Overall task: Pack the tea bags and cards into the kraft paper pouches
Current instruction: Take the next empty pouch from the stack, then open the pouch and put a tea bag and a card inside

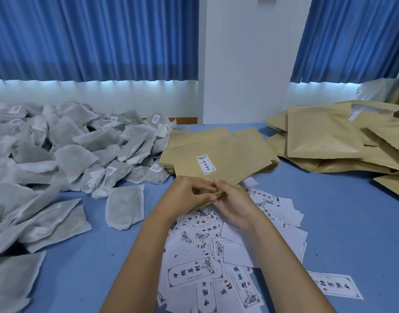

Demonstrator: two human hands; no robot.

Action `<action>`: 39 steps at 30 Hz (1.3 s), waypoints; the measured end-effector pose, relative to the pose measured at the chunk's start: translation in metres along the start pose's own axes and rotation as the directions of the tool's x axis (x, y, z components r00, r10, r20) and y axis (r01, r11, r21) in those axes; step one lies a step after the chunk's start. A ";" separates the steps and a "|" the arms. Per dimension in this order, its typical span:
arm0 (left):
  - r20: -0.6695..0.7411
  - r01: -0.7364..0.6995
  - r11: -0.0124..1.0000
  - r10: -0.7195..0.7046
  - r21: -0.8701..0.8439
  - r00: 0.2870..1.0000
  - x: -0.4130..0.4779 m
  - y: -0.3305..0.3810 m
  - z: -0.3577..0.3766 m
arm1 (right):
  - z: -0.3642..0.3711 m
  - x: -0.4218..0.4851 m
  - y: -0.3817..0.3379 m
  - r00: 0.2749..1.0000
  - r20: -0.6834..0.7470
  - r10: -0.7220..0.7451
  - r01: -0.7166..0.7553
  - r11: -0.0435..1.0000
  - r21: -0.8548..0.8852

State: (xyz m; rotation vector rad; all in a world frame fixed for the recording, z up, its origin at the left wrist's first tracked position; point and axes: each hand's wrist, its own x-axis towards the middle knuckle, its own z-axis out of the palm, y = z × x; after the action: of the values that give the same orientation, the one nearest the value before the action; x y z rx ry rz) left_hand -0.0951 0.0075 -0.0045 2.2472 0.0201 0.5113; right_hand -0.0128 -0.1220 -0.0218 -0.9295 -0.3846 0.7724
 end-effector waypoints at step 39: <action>-0.348 0.079 0.834 0.140 0.546 0.927 0.000 0.015 0.021 | 0.017 -0.007 0.009 0.896 -0.357 -0.265 0.180 0.950 -0.255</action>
State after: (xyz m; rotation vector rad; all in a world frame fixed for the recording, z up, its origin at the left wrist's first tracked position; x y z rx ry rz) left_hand -0.0901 -0.0173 -0.0060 2.6724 0.3760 1.0638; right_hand -0.0318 -0.1140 -0.0196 -1.1929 -0.2221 0.3233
